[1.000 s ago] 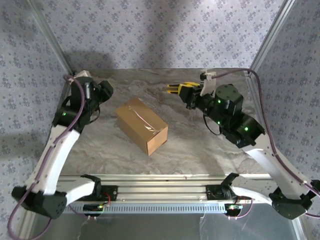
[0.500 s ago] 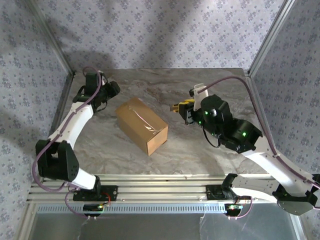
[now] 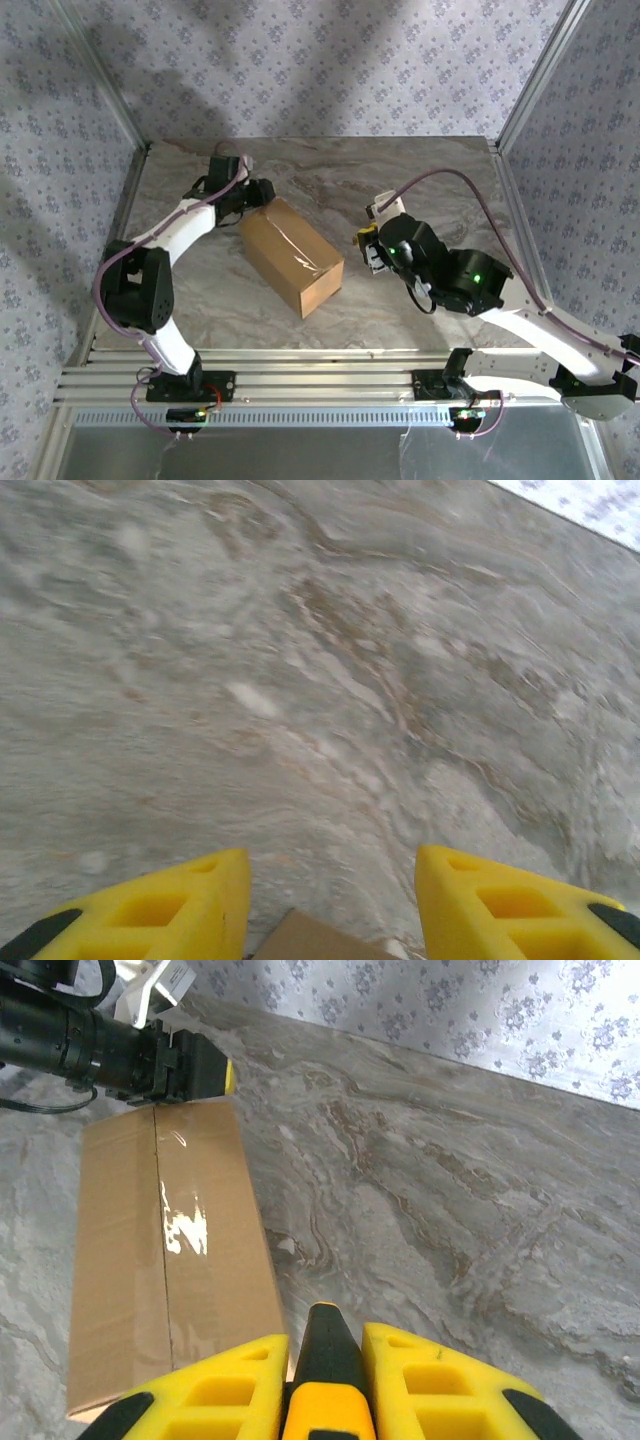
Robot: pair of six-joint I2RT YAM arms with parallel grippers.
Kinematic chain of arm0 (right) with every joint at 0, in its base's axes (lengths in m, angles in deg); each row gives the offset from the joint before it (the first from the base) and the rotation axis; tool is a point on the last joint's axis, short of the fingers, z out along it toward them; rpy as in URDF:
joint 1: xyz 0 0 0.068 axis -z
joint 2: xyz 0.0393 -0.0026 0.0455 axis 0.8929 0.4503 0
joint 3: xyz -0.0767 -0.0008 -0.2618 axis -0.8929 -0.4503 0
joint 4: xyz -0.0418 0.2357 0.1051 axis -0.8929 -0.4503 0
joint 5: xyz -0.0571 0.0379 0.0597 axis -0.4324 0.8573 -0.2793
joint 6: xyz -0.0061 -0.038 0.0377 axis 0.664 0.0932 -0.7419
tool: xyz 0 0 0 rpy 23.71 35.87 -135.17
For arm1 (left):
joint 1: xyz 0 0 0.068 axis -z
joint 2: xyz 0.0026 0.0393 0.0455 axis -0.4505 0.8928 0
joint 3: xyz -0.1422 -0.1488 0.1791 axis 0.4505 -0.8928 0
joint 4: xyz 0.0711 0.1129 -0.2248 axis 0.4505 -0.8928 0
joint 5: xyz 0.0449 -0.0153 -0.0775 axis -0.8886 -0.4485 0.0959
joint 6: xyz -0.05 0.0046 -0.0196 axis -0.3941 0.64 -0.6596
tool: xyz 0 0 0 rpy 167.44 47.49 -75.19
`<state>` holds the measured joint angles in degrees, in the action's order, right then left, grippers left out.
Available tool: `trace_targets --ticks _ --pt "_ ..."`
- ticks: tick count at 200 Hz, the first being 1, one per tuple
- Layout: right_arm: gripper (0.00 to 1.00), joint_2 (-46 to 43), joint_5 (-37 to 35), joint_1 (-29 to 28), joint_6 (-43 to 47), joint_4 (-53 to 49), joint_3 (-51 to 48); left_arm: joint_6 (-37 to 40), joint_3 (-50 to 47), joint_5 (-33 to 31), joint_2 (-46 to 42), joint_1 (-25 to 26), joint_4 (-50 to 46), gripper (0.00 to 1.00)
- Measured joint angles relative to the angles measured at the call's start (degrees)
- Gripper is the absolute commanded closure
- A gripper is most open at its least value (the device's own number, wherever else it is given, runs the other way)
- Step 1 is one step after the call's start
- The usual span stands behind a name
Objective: Unpack the express box
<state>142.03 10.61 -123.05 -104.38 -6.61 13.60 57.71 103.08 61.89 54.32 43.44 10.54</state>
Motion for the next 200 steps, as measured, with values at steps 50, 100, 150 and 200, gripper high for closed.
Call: trace_targets --ticks 50,100,150,200 --pt "1.00 0.0 -2.4 -2.6 -1.9 -0.8 -2.6 -1.2 -6.6 3.0 0.0 4.5 6.8 0.53" --pt "1.00 0.0 -3.5 -3.5 -2.7 -1.7 -3.8 -3.1 -6.3 2.2 0.2 4.4 8.1 0.50" --pt "1.00 0.9 -3.6 -3.5 -1.6 -2.9 -2.0 -3.7 -4.2 -2.8 -6.6 -2.4 1.8 0.41" --pt "1.00 4.5 -0.2 -3.0 3.4 -2.2 5.2 -5.0 -2.8 -5.7 -24.5 -1.6 -10.6 0.29"
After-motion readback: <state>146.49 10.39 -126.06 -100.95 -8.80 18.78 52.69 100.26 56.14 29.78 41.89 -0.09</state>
